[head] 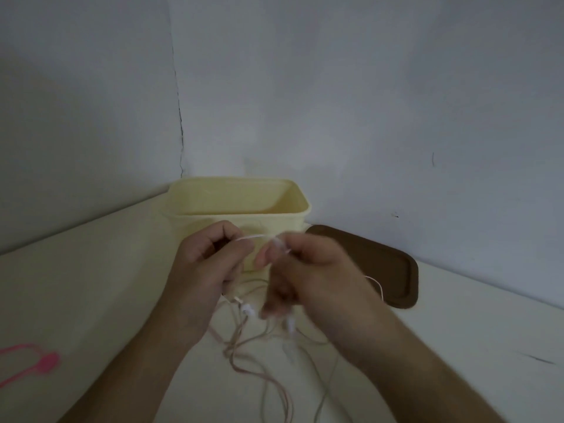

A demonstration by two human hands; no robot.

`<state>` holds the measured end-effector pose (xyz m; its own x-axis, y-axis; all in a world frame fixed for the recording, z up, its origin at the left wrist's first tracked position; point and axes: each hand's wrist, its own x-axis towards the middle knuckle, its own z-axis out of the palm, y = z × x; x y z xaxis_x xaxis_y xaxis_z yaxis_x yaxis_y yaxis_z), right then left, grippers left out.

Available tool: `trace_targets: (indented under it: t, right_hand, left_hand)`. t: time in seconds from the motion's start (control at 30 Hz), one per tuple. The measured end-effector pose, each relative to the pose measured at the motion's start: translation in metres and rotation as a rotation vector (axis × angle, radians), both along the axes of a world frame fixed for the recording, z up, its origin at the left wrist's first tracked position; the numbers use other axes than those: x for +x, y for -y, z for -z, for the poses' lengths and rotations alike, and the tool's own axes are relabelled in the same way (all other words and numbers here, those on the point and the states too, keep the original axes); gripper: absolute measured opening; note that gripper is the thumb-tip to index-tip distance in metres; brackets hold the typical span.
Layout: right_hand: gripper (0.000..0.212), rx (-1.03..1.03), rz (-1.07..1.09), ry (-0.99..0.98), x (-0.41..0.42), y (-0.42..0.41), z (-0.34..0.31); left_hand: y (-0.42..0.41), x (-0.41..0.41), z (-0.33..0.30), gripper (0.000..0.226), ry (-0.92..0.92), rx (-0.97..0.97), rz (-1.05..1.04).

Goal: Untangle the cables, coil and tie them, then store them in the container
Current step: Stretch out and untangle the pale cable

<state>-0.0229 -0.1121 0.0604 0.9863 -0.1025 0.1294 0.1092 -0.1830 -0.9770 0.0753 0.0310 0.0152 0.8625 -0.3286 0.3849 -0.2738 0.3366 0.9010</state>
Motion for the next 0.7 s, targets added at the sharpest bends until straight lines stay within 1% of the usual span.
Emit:
trace_targets:
  t: [0.07,0.1,0.2,0.33,0.43,0.47,0.53,0.6,0.63,0.7]
  right_hand:
    - [0.028,0.216,0.048,0.047,-0.002,0.014,-0.012]
    - [0.028,0.283,0.053,0.072,-0.002,0.022,-0.017]
    - [0.027,0.331,0.050,0.147,-0.003,0.040,-0.023]
    - [0.026,0.365,0.064,0.190,-0.005,0.051,-0.024]
    - [0.012,0.308,0.051,0.204,-0.006,0.059,-0.030]
    - [0.010,0.281,0.053,0.197,-0.008,0.063,-0.034]
    - [0.016,0.213,0.088,0.160,-0.011,0.073,-0.039]
    - [0.014,0.132,0.107,0.114,-0.012,0.079,-0.040]
    - [0.018,0.092,0.093,0.075,-0.011,0.080,-0.039]
    - [0.024,0.026,-0.004,-0.042,-0.012,0.078,-0.038]
  left_hand:
    - [-0.003,0.004,0.000,0.026,-0.042,-0.049,0.031]
    - [-0.004,0.006,0.000,0.020,-0.052,-0.055,0.037]
    - [-0.004,0.008,0.001,0.014,-0.053,-0.039,0.012]
    - [-0.004,0.009,0.000,0.020,-0.103,-0.073,-0.030]
    - [-0.003,0.012,0.001,0.033,-0.150,-0.125,-0.116]
    - [-0.004,0.014,0.001,0.036,-0.169,-0.143,-0.166]
    - [-0.005,0.018,0.003,0.036,-0.219,-0.157,-0.279]
    - [-0.007,0.022,0.005,0.032,-0.249,-0.123,-0.372]
    - [-0.008,0.023,0.006,0.029,-0.246,-0.093,-0.385]
    - [-0.006,0.023,0.008,0.027,-0.211,-0.030,-0.355]
